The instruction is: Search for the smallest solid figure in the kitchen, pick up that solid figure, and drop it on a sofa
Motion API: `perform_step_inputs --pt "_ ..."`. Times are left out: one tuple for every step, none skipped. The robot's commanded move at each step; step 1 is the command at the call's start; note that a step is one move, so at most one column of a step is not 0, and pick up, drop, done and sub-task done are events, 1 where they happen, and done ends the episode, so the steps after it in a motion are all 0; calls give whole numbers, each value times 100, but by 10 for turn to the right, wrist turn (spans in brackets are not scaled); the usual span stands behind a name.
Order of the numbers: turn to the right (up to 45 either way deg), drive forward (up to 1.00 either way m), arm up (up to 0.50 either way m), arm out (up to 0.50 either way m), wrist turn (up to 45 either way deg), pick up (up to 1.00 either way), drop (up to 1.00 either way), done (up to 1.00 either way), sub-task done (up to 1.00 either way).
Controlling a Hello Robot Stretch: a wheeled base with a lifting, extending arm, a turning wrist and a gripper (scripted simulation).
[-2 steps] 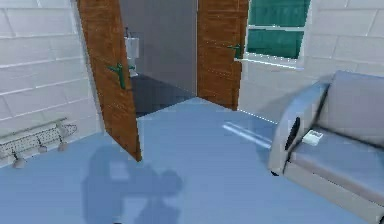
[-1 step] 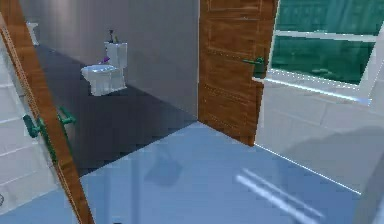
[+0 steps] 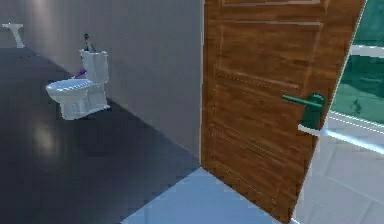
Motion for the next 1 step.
perform_step_inputs --pt "-420 0 0 0 0 0 0 0 0"
